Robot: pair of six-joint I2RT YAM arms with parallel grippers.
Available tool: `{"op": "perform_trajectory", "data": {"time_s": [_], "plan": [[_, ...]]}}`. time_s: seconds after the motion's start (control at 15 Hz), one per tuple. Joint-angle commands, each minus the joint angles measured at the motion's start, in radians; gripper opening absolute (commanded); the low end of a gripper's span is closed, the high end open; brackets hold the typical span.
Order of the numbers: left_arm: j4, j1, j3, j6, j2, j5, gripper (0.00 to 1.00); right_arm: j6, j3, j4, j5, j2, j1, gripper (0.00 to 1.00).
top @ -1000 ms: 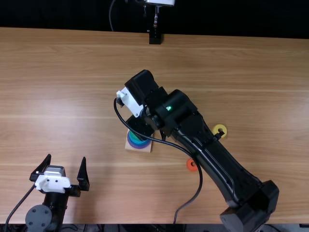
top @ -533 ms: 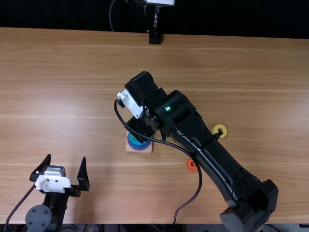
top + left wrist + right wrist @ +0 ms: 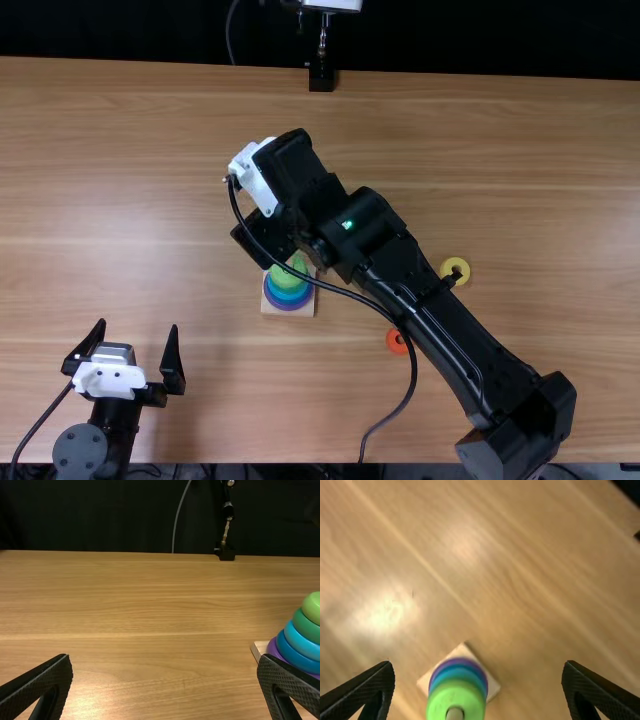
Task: Build the Hanoi tower: stack the rings onto the peg from bottom to top in this color order: purple, dark blue, light blue, dark green, light green, yellow, orange.
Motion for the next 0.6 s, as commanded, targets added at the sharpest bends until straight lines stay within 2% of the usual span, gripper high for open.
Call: {"op": "perform_trajectory", "data": {"time_s": [0.0,0.07,0.13,0.2,0.33,0.53], "plan": [[-0.012,0.01,-0.045,0.004,-0.012,0.009,1.0,0.007,-0.014,0.008,0.019,-0.025,-0.066,1.0],[-0.014,0.01,-0.045,0.004,-0.012,0.009,1.0,0.027,-0.045,0.014,0.045,-0.059,-0.114,1.0],[-0.012,0.01,-0.045,0.004,-0.012,0.009,1.0,0.062,-0.08,0.032,0.098,-0.096,-0.152,1.0],[-0.012,0.01,-0.045,0.004,-0.012,0.009,1.0,0.079,-0.125,0.053,0.14,-0.13,-0.192,1.0],[-0.012,0.01,-0.045,0.004,-0.012,0.009,1.0,0.077,-0.271,0.139,0.151,-0.202,-0.278,1.0],[-0.012,0.01,-0.045,0.004,-0.012,0.009,1.0,0.083,-0.478,0.29,0.144,-0.286,-0.439,1.0]]}}
